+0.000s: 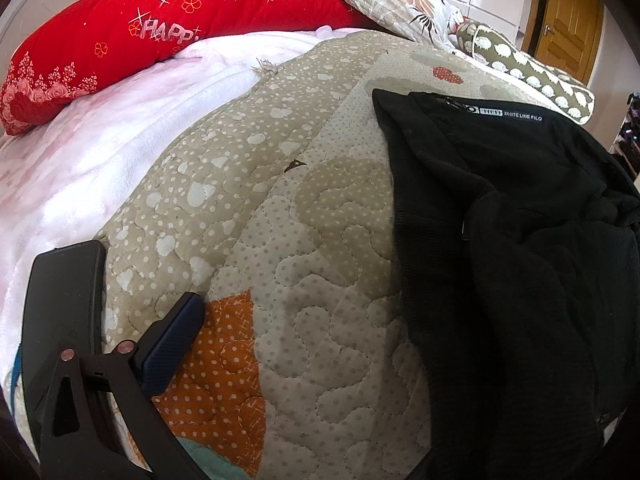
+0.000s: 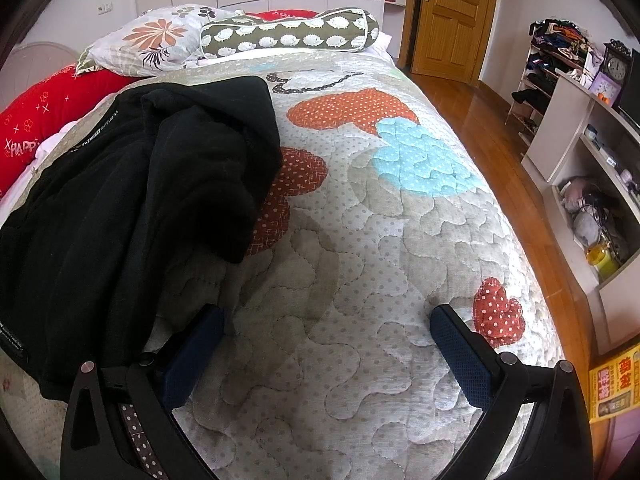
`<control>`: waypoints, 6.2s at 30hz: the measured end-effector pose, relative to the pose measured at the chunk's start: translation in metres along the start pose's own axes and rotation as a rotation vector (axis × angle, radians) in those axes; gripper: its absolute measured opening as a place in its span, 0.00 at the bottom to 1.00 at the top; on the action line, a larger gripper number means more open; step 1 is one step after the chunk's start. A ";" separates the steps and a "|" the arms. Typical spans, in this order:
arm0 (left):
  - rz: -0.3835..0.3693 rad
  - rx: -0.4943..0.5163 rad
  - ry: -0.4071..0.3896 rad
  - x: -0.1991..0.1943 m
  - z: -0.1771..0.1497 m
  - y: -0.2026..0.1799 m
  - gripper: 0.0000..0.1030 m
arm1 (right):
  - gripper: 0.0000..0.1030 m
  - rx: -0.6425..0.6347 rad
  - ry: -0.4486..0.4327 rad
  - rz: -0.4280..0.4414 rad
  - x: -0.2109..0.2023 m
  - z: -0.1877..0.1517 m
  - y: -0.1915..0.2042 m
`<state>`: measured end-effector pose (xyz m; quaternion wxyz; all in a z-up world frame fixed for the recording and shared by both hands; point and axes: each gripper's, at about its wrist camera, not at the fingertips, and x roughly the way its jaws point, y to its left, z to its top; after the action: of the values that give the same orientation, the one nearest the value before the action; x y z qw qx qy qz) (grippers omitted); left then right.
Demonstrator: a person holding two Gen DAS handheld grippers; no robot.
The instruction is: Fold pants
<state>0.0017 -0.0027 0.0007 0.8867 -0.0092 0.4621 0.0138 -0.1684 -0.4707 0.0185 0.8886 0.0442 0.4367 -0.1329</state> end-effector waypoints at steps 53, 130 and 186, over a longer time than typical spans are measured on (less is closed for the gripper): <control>-0.135 0.103 -0.137 -0.128 -0.027 -0.074 1.00 | 1.00 -0.074 -0.118 0.264 -0.083 0.001 0.059; -0.187 0.005 -0.018 -0.072 -0.019 -0.017 0.07 | 0.54 0.020 0.037 0.527 -0.055 -0.001 0.033; -0.260 0.116 -0.010 -0.110 -0.053 -0.078 0.63 | 0.15 -0.013 0.016 0.258 -0.069 -0.052 -0.059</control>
<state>-0.1024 -0.0837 0.0606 0.8824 -0.0174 0.4524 -0.1279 -0.2644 -0.5042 0.0430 0.8951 0.0953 0.4353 -0.0140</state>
